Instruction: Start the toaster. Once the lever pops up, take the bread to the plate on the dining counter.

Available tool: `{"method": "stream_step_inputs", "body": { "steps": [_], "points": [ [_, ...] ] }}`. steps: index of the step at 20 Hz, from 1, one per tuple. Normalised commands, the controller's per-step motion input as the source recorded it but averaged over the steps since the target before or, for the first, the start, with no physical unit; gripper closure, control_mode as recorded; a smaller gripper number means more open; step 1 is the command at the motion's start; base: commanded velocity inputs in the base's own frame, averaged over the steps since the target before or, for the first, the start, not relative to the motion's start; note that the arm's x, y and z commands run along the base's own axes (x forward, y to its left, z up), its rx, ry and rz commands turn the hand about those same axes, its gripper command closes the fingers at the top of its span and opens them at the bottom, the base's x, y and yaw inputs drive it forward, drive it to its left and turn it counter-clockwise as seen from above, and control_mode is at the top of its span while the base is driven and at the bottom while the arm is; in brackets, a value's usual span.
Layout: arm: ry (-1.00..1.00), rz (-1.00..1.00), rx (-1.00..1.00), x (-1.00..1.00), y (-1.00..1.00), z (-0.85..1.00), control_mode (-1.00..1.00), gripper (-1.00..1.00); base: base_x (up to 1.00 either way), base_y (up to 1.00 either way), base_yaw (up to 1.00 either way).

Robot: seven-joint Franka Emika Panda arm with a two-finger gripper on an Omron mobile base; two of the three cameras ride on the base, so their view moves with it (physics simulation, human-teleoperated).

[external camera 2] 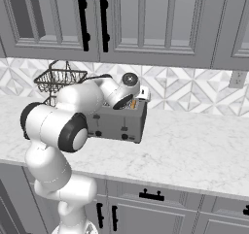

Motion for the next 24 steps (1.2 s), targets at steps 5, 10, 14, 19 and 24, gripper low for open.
{"method": "stream_step_inputs", "body": {
  "steps": [5,10,14,19,24],
  "points": [
    [0.0,0.0,0.0,0.0,0.0,0.0,-1.0,-1.0,0.0,0.0,0.0],
    [0.0,0.0,0.0,0.0,0.0,0.0,-1.0,-1.0,0.0,0.0,0.0],
    [0.0,0.0,0.0,0.0,0.0,0.0,-1.0,-1.0,0.0,0.0,0.0],
    [0.0,0.0,0.0,0.0,0.0,0.0,-1.0,-1.0,0.0,0.0,0.0],
    [0.0,0.0,0.0,0.0,0.0,0.0,-1.0,-1.0,0.0,0.0,0.0]
  ]
}}
